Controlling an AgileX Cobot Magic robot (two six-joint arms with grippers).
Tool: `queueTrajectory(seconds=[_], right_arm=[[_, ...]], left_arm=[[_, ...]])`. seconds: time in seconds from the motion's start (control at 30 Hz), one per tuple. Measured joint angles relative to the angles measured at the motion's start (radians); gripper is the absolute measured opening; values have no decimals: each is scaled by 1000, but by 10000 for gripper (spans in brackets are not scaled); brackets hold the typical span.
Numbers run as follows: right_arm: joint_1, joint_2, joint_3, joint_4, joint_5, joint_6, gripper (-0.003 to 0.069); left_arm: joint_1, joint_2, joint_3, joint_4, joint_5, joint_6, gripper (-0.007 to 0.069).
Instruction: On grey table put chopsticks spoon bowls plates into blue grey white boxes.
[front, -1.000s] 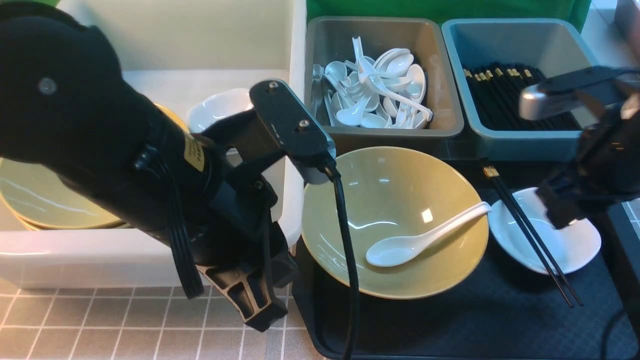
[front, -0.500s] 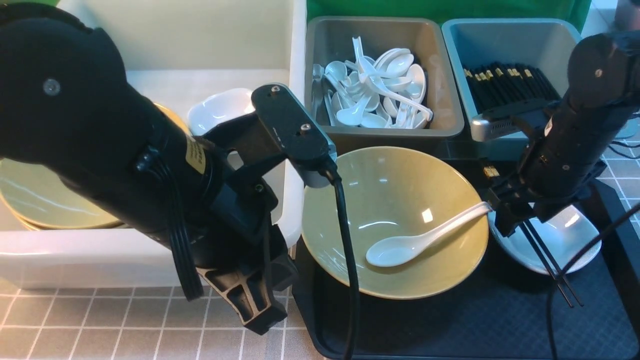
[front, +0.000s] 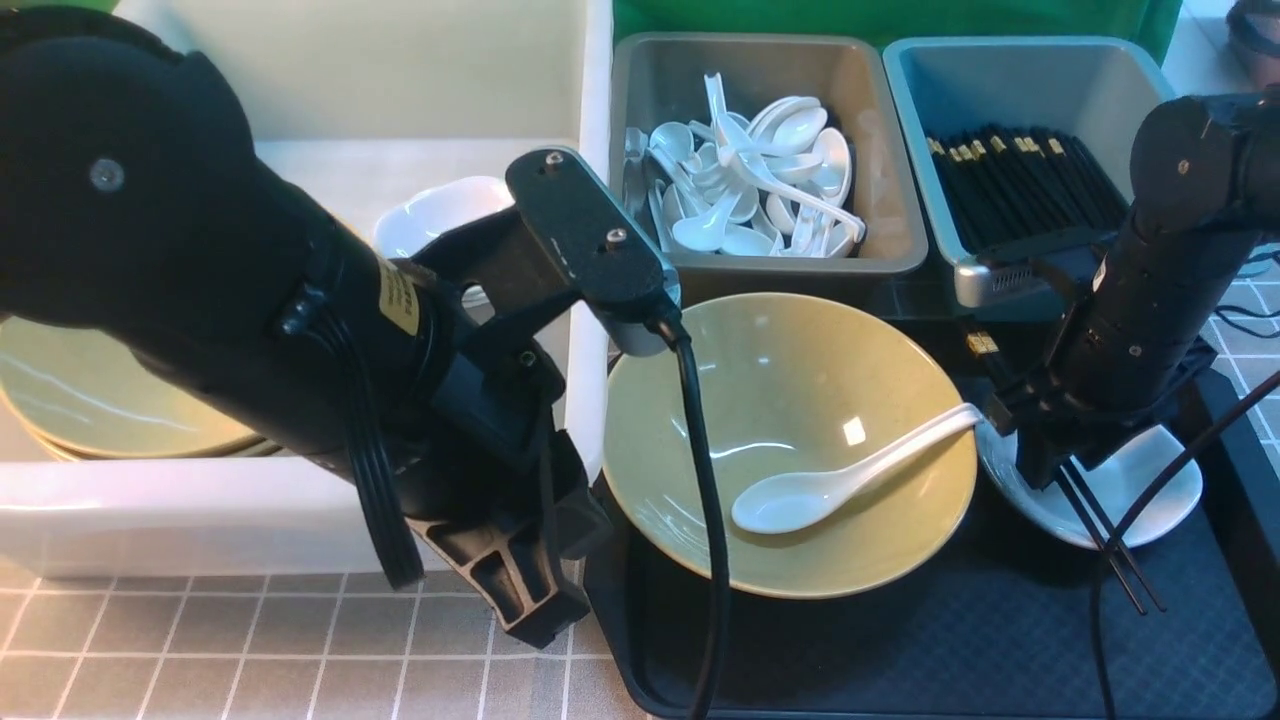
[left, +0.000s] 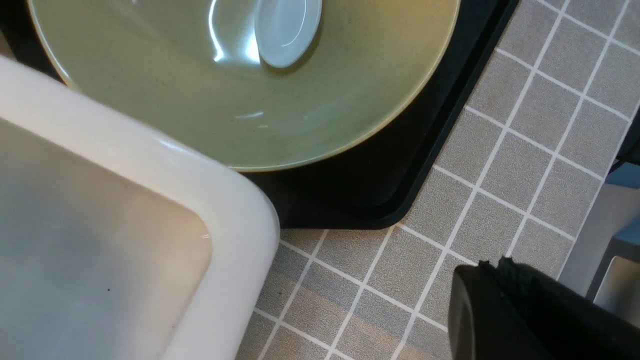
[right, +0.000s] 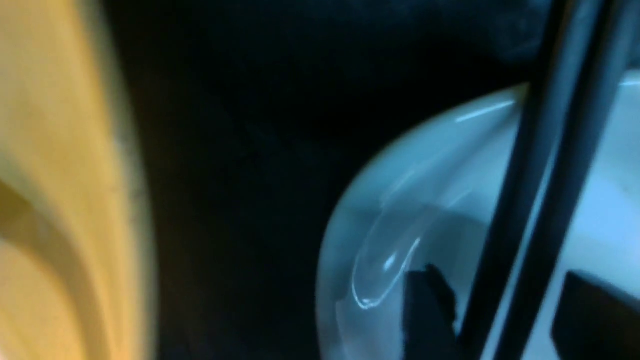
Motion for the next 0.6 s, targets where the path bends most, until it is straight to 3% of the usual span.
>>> queueTrajectory(seconds=[0.03, 0.1, 0.2, 0.6], right_arm=[[0, 1, 0, 0, 4, -4, 280], [0, -2, 0, 0, 13, -7, 167], [0, -16, 0, 0, 32, -12, 103], [0, -220, -10, 0, 120, -41, 104]], left_arm=[[0, 4, 0, 0, -2, 0, -8], [0, 8, 0, 0, -2, 0, -8], [0, 8, 0, 0, -2, 0, -8], [0, 12, 0, -4, -49, -15, -8]])
